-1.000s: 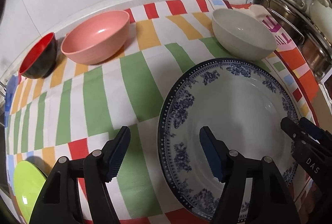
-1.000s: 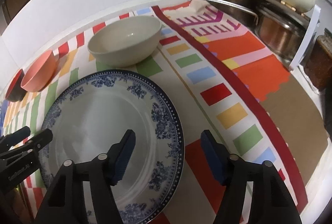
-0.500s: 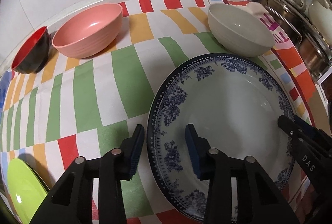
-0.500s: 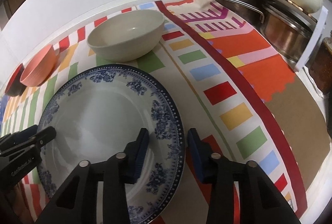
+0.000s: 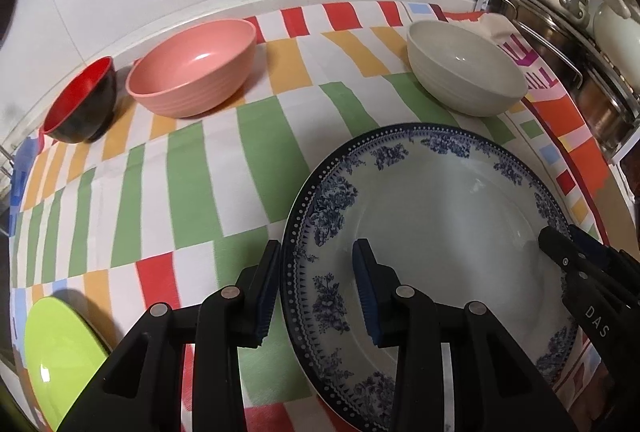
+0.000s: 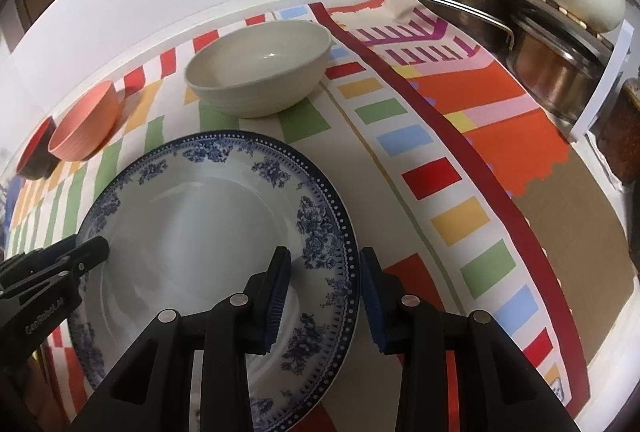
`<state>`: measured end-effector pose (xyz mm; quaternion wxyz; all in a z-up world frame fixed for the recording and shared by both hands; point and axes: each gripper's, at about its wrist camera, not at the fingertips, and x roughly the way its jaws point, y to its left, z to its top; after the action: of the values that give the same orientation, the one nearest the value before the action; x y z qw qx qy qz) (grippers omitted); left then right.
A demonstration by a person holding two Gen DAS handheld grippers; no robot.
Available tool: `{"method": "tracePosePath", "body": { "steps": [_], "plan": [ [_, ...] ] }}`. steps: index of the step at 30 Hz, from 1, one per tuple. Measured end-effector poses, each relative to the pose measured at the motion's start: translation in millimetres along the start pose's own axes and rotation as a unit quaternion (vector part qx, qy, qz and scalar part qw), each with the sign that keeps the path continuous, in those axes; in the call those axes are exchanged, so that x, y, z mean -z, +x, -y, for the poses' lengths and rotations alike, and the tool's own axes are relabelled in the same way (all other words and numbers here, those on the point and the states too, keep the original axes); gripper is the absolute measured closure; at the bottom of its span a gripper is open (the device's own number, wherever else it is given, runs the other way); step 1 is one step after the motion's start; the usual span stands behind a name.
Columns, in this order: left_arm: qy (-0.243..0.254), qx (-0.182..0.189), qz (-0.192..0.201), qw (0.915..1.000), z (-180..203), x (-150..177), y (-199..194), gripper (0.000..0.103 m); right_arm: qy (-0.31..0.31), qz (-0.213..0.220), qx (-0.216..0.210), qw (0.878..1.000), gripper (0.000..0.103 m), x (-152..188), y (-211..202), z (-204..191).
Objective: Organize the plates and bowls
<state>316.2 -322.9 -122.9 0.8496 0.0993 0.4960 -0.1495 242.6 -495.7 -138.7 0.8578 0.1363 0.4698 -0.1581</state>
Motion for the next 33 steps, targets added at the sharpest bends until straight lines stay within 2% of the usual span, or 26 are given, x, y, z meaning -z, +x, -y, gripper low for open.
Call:
{"method": "tracePosePath", "body": {
  "steps": [10, 20, 33],
  "plan": [
    [-0.014, -0.005, 0.009, 0.9999, -25, 15, -15, 0.067, -0.026, 0.002, -0.002, 1.0, 0.067, 8, -15, -22],
    [-0.032, -0.001, 0.033, 0.9989, -60, 29, -47, 0.067, -0.051, 0.029, 0.005, 0.998, 0.067, 18, -45, -53],
    [-0.062, -0.033, 0.061, 0.9957, -127, 64, -100, 0.067, -0.089, 0.059, -0.017, 0.994, 0.067, 36, -89, -115]
  ]
}}
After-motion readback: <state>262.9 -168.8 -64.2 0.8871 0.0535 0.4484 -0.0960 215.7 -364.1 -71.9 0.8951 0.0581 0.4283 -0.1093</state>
